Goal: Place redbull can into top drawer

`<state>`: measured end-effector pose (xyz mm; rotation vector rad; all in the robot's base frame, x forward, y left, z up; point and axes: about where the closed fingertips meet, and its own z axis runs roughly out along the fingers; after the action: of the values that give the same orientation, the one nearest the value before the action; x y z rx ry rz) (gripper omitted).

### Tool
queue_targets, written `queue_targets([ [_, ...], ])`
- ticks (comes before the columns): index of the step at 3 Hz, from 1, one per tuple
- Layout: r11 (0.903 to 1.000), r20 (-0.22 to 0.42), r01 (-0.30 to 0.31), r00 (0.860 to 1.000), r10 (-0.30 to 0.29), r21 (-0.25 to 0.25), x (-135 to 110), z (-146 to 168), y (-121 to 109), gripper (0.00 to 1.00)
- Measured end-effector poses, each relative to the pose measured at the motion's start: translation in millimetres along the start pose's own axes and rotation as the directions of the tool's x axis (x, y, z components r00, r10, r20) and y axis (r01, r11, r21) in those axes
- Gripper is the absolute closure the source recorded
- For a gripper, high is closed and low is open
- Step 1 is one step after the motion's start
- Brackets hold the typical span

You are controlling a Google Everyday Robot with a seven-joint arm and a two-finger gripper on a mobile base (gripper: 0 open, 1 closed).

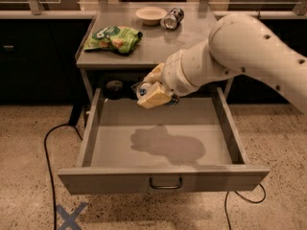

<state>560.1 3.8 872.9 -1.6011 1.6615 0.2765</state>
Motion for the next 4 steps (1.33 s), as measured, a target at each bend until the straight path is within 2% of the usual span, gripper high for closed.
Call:
queue_targets([
  [1,0.9982,-0.04,0.041,0.998,-0.043,-0.043,14,65,3,1.0],
  [2,0.9927,-0.111,0.077,0.99,-0.087,-0.093,34,114,15,1.0],
  [3,0.9919,-0.144,0.029,0.988,-0.047,-0.124,60,144,27,1.0],
  [4,0.9919,-0.144,0.029,0.988,-0.047,-0.124,60,144,27,1.0],
])
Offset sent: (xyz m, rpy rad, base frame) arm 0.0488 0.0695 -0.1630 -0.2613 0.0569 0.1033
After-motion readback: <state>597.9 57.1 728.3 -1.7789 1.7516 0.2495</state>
